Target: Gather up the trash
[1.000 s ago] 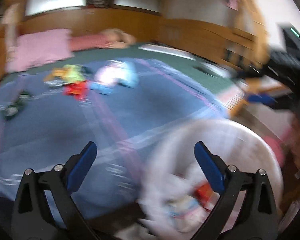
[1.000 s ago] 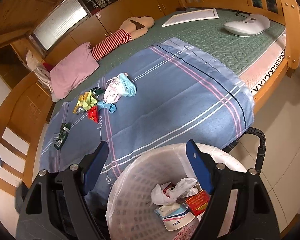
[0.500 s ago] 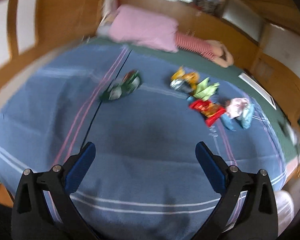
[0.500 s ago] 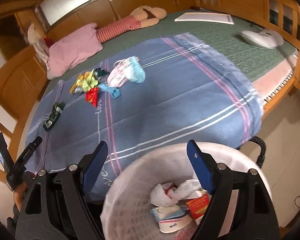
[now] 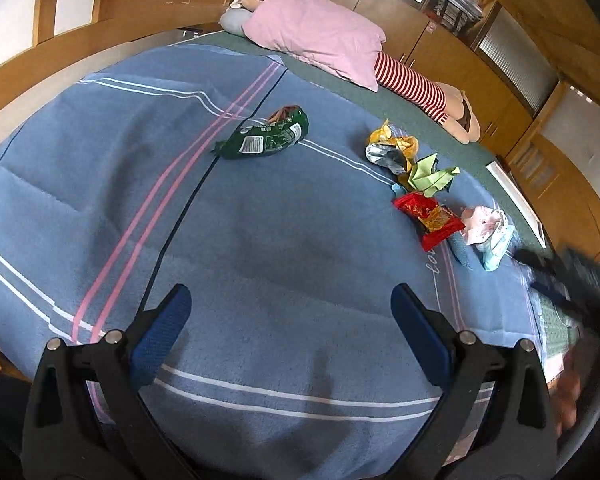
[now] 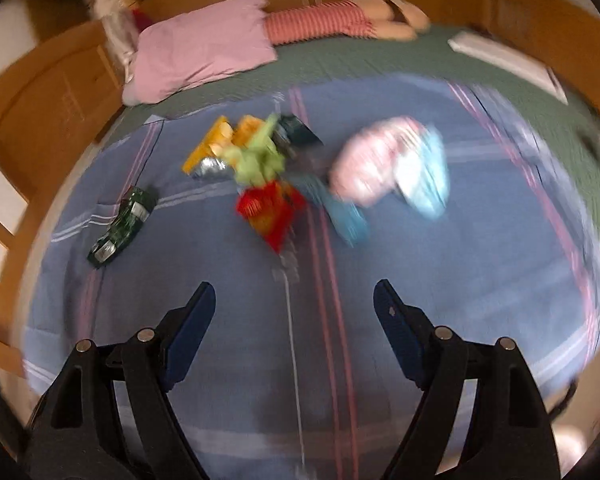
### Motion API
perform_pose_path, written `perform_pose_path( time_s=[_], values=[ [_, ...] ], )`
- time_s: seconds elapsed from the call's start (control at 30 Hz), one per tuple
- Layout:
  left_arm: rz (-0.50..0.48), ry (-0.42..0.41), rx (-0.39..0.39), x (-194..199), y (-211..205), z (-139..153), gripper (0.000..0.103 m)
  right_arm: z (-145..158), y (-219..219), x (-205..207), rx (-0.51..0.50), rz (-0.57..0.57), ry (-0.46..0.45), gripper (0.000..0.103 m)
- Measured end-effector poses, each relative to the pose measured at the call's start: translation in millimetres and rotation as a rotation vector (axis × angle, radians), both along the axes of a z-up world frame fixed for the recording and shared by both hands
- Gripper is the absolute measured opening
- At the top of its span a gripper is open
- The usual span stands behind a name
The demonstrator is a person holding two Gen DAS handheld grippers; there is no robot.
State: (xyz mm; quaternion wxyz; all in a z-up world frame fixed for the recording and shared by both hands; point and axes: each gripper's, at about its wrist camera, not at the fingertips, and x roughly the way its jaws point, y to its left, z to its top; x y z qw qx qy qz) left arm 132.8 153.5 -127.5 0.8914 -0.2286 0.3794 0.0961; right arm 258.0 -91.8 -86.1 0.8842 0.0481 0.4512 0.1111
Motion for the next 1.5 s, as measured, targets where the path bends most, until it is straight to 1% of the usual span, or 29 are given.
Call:
perform_pose_path(
  time_s=[0.07,0.13,0.17,0.23,0.33,0.47,0.5,0.57,0.63,0.67,0.73,0.8,0.9,0.93,0.97,1.03,1.13,1.2,1.27,1.33,1.37,1.4,1.43,1.5],
  values=[
    [-0.003,-0.002,0.002,4.3,-2.7,-0.4,0.099,2.0,21.1,26.9,-0.052,0.018,-0.029,0.08],
    [-0.005,-0.004,0.01,7.1,-5.2,-0.4,0.099,1.4,36.4,54.2,-0.051,0.028,-0.047,0.08],
    [-0.008,-0.001,0.017,8.4,-6.8,-0.4,0.099,-0.9,43.7,72.8,-0.029,0.024,-0.04,0.08],
    [-0.014,0.003,0.028,9.7,-8.9,-0.6,0.099,-7.9,52.6,103.8,0.003,-0.014,-0.015,0.081],
    [-0.015,-0.003,0.029,9.7,-7.8,0.1,0.099,-26.9,60.4,154.7,0.055,-0.114,0.032,0.083],
    [0.0,-0.018,0.012,9.0,-3.0,0.1,0.099,-56.3,57.3,193.0,0.1,-0.272,0.114,0.083],
    [0.003,-0.018,0.01,9.2,-2.0,-0.1,0.099,-61.5,59.0,197.8,0.094,-0.281,0.132,0.083],
    [0.009,-0.015,0.006,10.6,-0.9,-1.0,0.099,-74.0,69.7,204.5,0.078,-0.228,0.168,0.081],
    [0.014,-0.01,0.005,12.0,-0.9,-1.8,0.099,-81.0,79.5,200.9,0.05,-0.184,0.173,0.064],
    [0.015,-0.006,0.007,12.9,-1.2,-1.9,0.099,-84.8,83.9,195.9,0.041,-0.163,0.169,0.063],
    [0.017,0.004,0.015,14.6,-2.1,-2.4,0.099,-85.3,88.2,183.4,0.052,-0.137,0.152,0.054],
    [0.015,0.004,0.021,14.8,-3.0,-2.0,0.099,-85.8,96.6,168.6,0.052,-0.068,0.161,0.052],
    [0.032,-0.016,0.008,11.0,0.3,0.0,0.099,-86.1,113.7,141.1,-0.01,0.073,0.184,0.045],
    [0.045,-0.025,-0.005,9.2,2.9,0.2,0.099,-86.2,118.4,131.6,-0.025,0.118,0.193,0.045],
    [0.066,-0.038,-0.028,6.0,7.2,0.4,0.099,-84.0,125.6,113.4,-0.062,0.184,0.186,0.045],
    [0.11,-0.06,-0.081,0.9,17.3,0.0,0.099,-81.9,132.5,87.4,-0.086,0.271,0.194,0.045],
    [0.191,-0.087,-0.189,-8.6,36.3,-4.1,0.099,-79.4,137.7,56.3,-0.052,0.386,0.232,0.045],
    [0.229,-0.101,-0.242,-13.5,45.4,-6.9,0.099,-77.9,142.6,31.0,-0.021,0.491,0.276,0.046],
    [0.251,-0.108,-0.277,-16.1,51.1,-8.7,0.099,-71.4,143.1,13.2,0.016,0.555,0.285,0.047],
    [0.255,-0.112,-0.288,-16.2,53.2,-9.4,0.099,-61.9,138.2,6.0,0.06,0.569,0.276,0.051],
    [0.252,-0.114,-0.285,-16.2,52.8,-9.1,0.099,-51.6,129.9,3.6,0.107,0.557,0.252,0.054],
    [0.25,-0.115,-0.281,-16.3,52.2,-8.5,0.099,-46.2,124.5,4.1,0.124,0.542,0.238,0.06],
    [0.248,-0.117,-0.275,-16.0,51.4,-8.0,0.099,-40.0,117.6,4.1,0.14,0.519,0.217,0.062],
    [0.244,-0.119,-0.271,-15.1,50.4,-7.7,0.099,-21.9,99.8,3.0,0.165,0.436,0.12,0.062]
  ],
)
